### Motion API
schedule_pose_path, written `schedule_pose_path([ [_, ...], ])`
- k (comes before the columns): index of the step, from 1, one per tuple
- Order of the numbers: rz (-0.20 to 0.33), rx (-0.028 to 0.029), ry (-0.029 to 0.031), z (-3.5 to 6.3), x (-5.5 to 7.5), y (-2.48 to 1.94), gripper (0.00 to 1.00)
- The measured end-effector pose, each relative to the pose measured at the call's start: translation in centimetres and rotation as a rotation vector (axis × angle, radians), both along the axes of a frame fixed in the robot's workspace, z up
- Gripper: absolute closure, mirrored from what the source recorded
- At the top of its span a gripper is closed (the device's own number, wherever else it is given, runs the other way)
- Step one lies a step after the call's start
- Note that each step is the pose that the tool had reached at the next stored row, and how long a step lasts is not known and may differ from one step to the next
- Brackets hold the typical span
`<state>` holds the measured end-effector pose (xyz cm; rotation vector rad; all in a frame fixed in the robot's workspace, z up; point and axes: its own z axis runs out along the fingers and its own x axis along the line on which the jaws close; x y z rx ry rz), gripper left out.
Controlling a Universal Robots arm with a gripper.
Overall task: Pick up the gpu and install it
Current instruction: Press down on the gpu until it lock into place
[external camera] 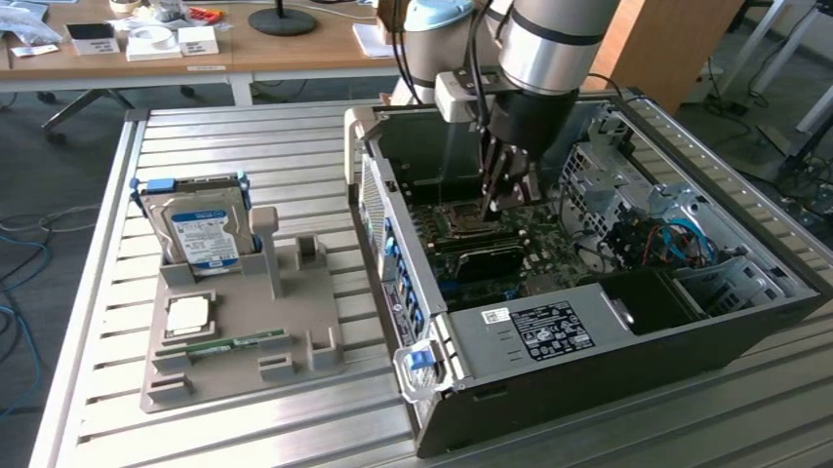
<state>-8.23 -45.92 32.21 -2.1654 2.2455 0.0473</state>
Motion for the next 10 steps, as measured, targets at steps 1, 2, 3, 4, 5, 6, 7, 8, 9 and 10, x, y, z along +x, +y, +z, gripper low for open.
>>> schedule_pose_path([
  [1,0.0,0.0,0.0,0.16,0.0,0.0,0.89],
  [2,0.0,0.0,0.0,0.29,0.0,0.0,0.89],
  [3,0.0,0.0,0.0,0.4,0.0,0.0,0.89],
  [4,0.0,-0.0001,0.0,0.5,0.0,0.0,0.89],
  [5,0.0,0.0,-0.0001,0.55,0.0,0.0,0.89],
  [6,0.0,0.0002,-0.0002,0.55,0.0,0.0,0.89],
  [7,0.0,0.0002,0.0,0.56,0.0,0.0,0.89],
  [8,0.0,0.0002,-0.0001,0.56,0.0,0.0,0.89],
  [9,0.0,0.0002,0.0,0.56,0.0,0.0,0.89],
  [10,0.0,0.0002,0.0,0.56,0.0,0.0,0.89],
])
